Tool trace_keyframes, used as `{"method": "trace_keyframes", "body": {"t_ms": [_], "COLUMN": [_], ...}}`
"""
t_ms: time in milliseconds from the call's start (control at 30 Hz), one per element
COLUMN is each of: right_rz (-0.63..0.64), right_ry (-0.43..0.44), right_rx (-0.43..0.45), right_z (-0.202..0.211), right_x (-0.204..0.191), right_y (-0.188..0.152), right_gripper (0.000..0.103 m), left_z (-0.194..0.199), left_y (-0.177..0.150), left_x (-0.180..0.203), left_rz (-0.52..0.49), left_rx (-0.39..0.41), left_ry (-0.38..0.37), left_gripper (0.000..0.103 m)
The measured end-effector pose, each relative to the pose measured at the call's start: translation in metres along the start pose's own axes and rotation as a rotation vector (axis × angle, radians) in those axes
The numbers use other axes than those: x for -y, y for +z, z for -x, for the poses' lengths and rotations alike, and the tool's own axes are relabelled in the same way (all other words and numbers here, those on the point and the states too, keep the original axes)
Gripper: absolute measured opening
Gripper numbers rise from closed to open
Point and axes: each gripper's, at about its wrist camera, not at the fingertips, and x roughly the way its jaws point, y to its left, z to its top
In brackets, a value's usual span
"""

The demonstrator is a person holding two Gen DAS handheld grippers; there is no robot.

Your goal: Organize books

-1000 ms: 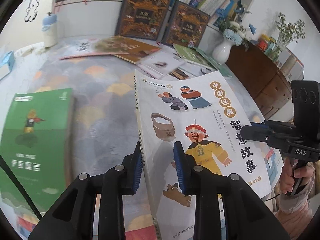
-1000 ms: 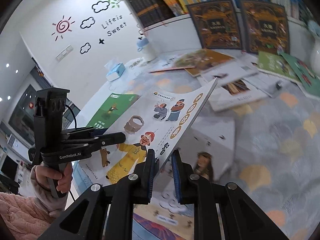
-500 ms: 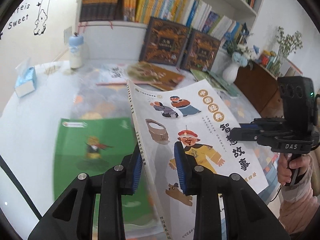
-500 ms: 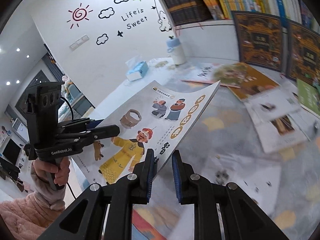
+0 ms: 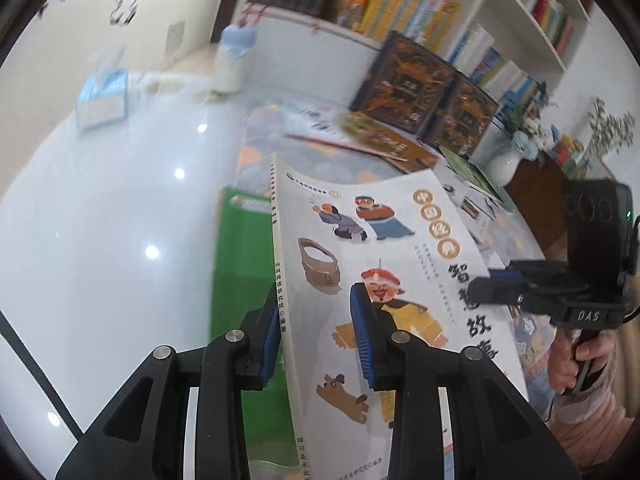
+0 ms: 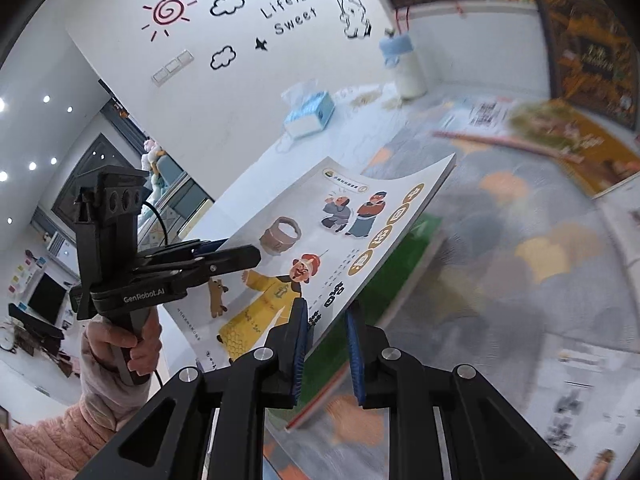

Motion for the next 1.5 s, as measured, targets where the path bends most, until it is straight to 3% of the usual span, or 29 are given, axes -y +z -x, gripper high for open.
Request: {"method": "trace_keyframes", "body": {"t_ms": [133,267,467,633,767,967,1500], "right_rz": [-0.046,-0.065,-0.091,-0.102,-0.106,-0.116,-0.188], "right_ry": [0.055,0.063,0.058,0.064,0.069,0.068,0.072], "right_rx": [-0.058,-0.081,-0.088,-0.090,-0.089,-0.090,-0.092], "right_z": [-0.032,-0.045,-0.050,-0.055,-0.052,-0.052,-0.033], "right_x": [0.008,0.012,0.021,0.025,0.025,0.025,0.044], "right_y": [-0.002,-0.004,-0.005,-0.006,-0.011,-0.011,-0.015], "right_gripper": [0.018,0.018,0.018,0.018,0.018,0.018,0.018], "left_z": [-0.007,-0.009,-0.014,-0.014,-0.017,-0.016,-0.003], "left_y": [-0.011,-0.018,-0.017,-0.015,-0.015,-0.015,-0.012], "left_x": [-0.017,-0.013,0.002,-0.002,-0.002,-0.009,-0.009], "left_rz": [0.025,-0.029,-0.137,-0.124,-0.124,-0.079,-0.048], "left_rx": [-0.022,-0.033,-0.047,-0.044,-0.064,-0.068,-0.045], "left_ry": [0.034,0.087,0.197,0.203,0.287,0.251,0.311], "left_gripper": [0.029,0.029,0.032,0.033,0.033,0.035,0.035]}}
